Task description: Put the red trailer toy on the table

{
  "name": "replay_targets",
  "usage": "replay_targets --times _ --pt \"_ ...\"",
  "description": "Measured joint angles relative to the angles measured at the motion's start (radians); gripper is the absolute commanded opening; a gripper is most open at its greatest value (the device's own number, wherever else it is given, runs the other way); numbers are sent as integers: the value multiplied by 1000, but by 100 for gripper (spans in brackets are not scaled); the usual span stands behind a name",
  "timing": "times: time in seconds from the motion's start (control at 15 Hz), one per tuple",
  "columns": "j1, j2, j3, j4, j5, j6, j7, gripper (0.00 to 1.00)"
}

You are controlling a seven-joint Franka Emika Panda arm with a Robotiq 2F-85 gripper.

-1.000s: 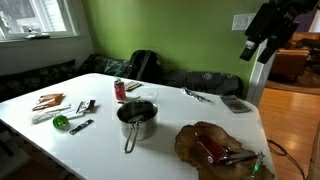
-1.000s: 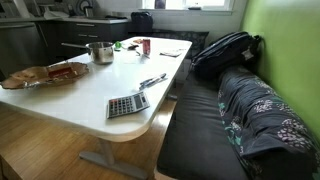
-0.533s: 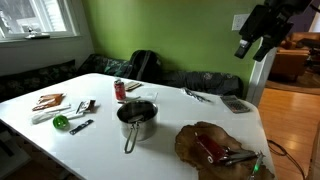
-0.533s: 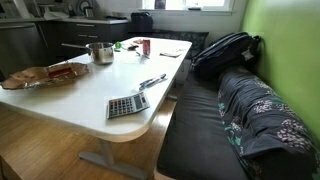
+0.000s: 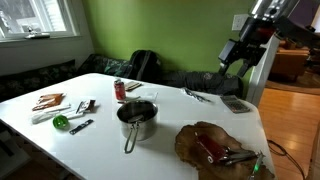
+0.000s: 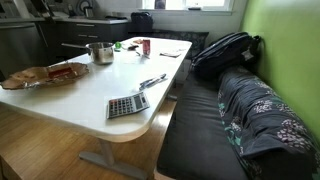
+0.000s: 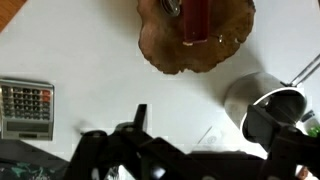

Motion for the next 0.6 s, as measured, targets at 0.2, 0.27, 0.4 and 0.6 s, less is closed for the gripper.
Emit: replay_targets --times 0.2,0.27,0.4,0.6 --pt "26 76 -20 5 9 17 -8 100" --pt "28 81 -21 7 9 17 -8 100" --pt "31 80 -23 9 9 17 -8 100" --pt "31 79 -23 9 10 17 -8 100"
